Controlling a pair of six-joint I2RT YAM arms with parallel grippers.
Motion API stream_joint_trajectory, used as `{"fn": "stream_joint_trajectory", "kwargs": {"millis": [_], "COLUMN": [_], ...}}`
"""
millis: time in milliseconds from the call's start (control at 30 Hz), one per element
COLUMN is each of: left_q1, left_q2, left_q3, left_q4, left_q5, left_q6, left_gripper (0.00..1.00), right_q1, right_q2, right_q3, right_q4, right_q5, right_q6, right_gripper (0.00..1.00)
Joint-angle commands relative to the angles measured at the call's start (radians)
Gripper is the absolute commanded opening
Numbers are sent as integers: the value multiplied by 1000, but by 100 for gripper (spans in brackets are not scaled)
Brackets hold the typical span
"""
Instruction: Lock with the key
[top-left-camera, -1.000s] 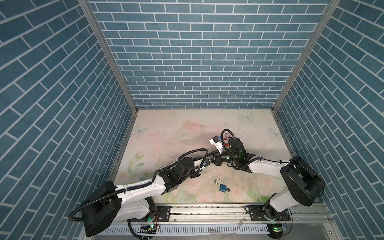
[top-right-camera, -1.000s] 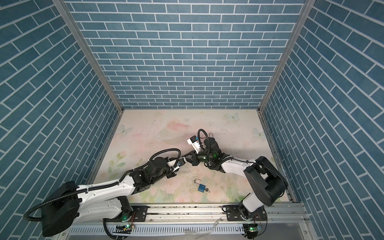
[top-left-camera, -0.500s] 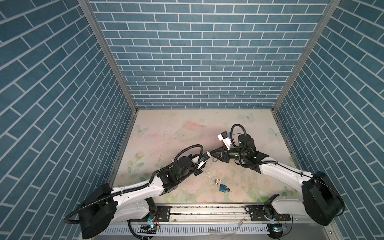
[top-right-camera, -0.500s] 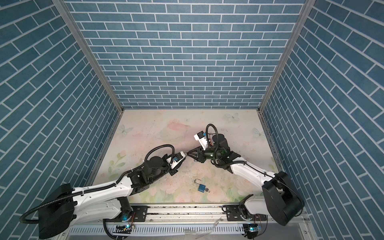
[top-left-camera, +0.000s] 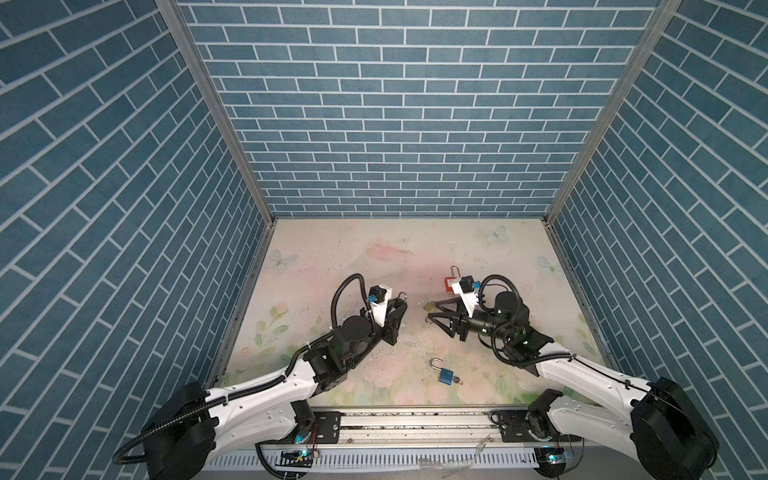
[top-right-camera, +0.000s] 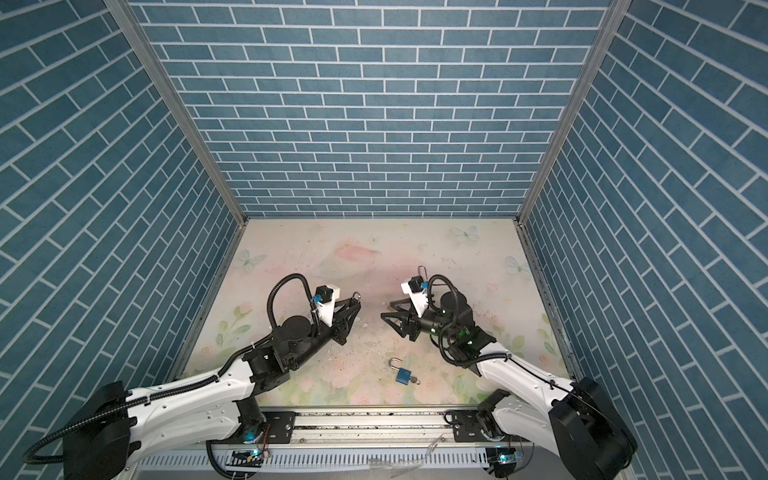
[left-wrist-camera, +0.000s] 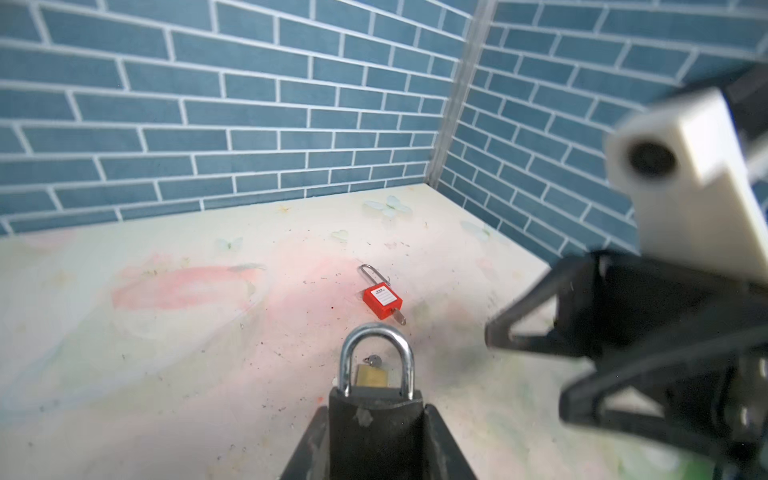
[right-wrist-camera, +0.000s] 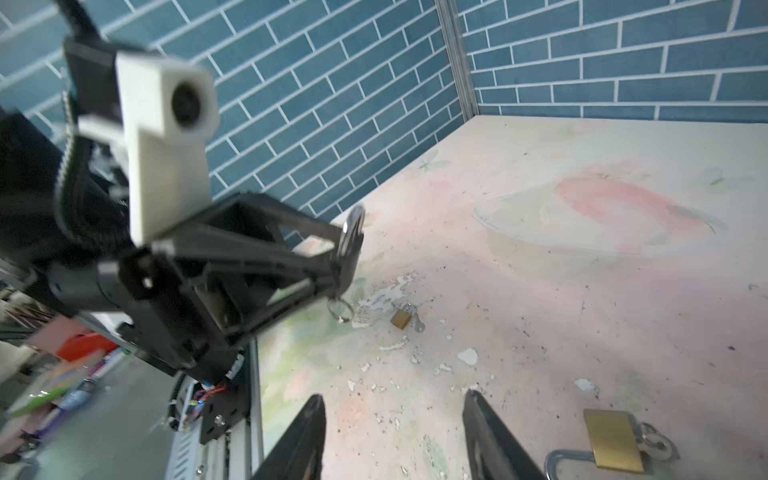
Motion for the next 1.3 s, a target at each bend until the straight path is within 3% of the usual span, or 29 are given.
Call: {"fn": "stream_joint_trajectory", "kwargs": {"millis": [0,133,367,667,1267], "left_q1": [27,45,94,123,150], "left_q2": [19,32,58,84,81], "left_q3": [19,-4,-62,-64,-84], "left_q4": [58,107,152,159,158], "left_q5": [-52,-67,-57,-6,14], "left_q6": [-457,-673,-989,-1034,-1053], "left_gripper": [3,3,2,0,0], "right_q1": [93,160,234,256,276], "right_q2": [-17,39,164,273,441], "right_q3": [-32,-39,15,89,227], "right_q4": [133,212,275,322,328], "right_q5": [230,333,403,375,381], "right_q6": [-148,-151,-151,-74,-51], "right_gripper": [53,50,44,36,36]}}
